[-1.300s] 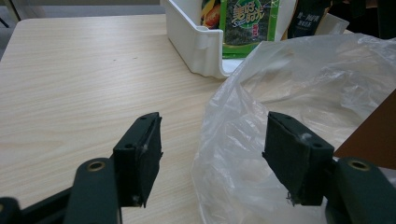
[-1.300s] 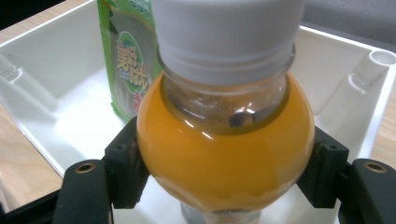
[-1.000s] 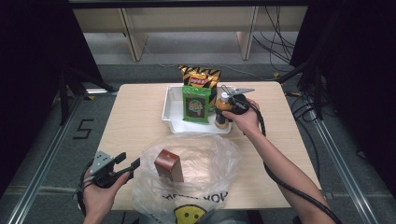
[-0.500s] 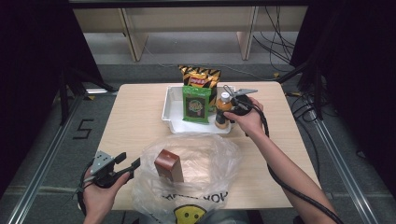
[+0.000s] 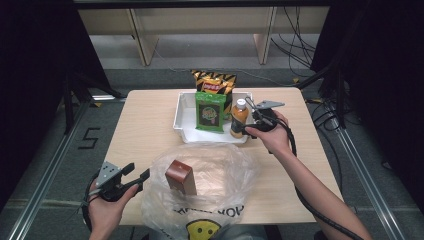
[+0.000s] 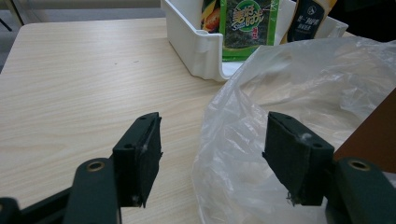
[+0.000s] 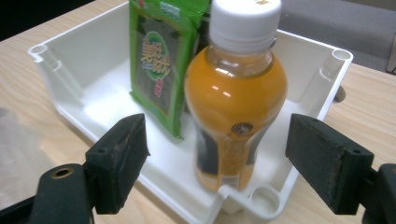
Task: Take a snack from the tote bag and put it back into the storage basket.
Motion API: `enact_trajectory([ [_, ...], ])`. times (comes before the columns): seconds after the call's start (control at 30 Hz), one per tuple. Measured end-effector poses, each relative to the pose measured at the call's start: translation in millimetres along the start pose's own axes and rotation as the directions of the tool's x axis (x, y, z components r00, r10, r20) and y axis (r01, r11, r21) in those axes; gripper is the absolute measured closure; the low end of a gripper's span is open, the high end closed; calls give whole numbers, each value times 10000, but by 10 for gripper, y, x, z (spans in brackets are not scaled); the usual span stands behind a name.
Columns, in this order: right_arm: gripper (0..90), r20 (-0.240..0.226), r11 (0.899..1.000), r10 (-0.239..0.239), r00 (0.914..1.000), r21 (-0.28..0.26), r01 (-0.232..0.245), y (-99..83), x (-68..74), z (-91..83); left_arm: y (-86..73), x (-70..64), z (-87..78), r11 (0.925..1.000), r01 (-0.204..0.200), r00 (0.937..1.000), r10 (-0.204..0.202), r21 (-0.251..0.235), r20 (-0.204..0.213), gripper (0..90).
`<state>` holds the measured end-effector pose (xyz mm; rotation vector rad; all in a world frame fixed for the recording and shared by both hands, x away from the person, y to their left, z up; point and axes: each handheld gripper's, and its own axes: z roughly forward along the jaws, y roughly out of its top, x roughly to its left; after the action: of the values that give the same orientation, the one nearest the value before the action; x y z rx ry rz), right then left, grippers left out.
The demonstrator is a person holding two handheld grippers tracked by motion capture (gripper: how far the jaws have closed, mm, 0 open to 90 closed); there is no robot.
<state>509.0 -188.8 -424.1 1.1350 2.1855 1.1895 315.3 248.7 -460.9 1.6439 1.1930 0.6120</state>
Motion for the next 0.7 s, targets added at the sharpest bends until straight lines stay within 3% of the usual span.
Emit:
enact_trajectory([
  [0.23,246,-348,9993,115,9993,-350,-128,-67,151,-181,0,-8,1,10000,-41,10000,41,33,-41,361],
  [0.27,248,-392,9991,-44,9992,-433,27,-71,155,-202,0,-8,1,10000,-42,10000,42,35,-43,361],
  [0.3,256,-525,9985,175,9985,-516,-202,-84,199,-219,-1,-8,1,10000,-37,10000,37,37,-47,360],
  [0.53,304,-934,9955,-426,9947,-881,343,-122,359,-407,7,-9,-13,10000,-21,10000,21,18,-98,361],
  [0.7,312,-1351,9940,-366,9902,-1070,221,-197,506,-530,27,-16,-40,9999,-42,10000,42,-124,-75,360],
])
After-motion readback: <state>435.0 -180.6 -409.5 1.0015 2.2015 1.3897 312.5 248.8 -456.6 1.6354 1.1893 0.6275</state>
